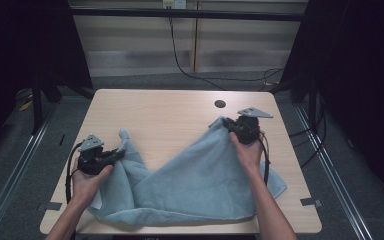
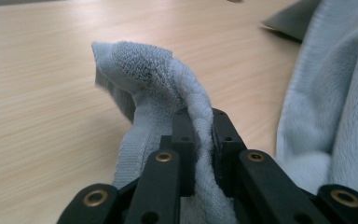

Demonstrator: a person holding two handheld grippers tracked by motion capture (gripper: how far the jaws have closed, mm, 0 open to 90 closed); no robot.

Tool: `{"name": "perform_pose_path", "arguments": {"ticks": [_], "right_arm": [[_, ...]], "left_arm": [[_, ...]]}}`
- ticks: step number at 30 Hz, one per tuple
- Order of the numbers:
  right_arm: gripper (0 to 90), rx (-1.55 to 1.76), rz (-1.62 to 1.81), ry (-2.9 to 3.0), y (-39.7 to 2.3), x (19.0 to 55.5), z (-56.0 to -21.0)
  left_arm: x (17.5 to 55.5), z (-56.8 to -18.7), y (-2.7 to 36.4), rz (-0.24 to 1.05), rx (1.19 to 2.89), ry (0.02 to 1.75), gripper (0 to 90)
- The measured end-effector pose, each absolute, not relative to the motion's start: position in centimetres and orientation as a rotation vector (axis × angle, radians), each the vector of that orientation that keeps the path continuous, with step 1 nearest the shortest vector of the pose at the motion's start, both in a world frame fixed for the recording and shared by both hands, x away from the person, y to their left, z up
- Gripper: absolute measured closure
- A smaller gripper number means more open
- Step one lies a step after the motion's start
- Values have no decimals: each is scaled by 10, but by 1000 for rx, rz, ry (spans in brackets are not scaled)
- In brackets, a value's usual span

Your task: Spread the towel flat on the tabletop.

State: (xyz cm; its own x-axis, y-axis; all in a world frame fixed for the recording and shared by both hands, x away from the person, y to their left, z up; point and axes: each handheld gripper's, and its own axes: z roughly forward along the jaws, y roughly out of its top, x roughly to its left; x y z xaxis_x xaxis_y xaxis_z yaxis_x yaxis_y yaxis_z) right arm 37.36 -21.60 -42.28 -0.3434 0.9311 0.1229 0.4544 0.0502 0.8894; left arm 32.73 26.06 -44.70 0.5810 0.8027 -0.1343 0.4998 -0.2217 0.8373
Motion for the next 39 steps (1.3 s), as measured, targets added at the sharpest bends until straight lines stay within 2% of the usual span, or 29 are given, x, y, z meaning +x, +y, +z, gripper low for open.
{"name": "perform_pose_path", "arguments": {"ticks": [1, 4, 5, 7, 11, 15, 20, 23, 25, 29, 31, 37, 39], "right_arm": [[806, 1396, 1262, 1835, -221, 374, -423], [581, 1388, 1298, 1911, -228, 374, -432], [529, 1400, 1291, 1924, -229, 370, -437], [510, 1404, 1290, 1930, -231, 368, -439], [502, 1394, 1157, 2002, -234, 355, -447], [480, 1394, 1075, 2115, -235, 325, -464], [509, 1404, 1038, 2153, -244, 267, -474], [521, 1438, 1017, 2148, -254, 240, -477], [529, 1488, 931, 2165, -263, 223, -489], [538, 1525, 923, 2155, -271, 223, -496], [539, 1525, 903, 2151, -274, 231, -497], [518, 1520, 866, 2100, -277, 277, -500], [508, 1509, 860, 2100, -273, 304, -501]], "left_arm": [[328, -447, 265, 396, 1876, 1070, 829], [329, -448, 273, 389, 1863, 1082, 820], [329, -448, 273, 387, 1854, 1069, 792], [328, -445, 270, 399, 1844, 1058, 768], [326, -437, 259, 406, 1836, 1026, 687], [322, -430, 250, 410, 1824, 966, 639], [319, -423, 234, 380, 1847, 856, 631], [319, -424, 215, 319, 1913, 783, 632], [324, -439, 196, 252, 2006, 713, 632], [330, -466, 182, 270, 2128, 708, 658], [336, -482, 180, 226, 2169, 732, 666], [333, -486, 188, 197, 2200, 763, 704], [325, -487, 192, 190, 2224, 743, 704]]}}
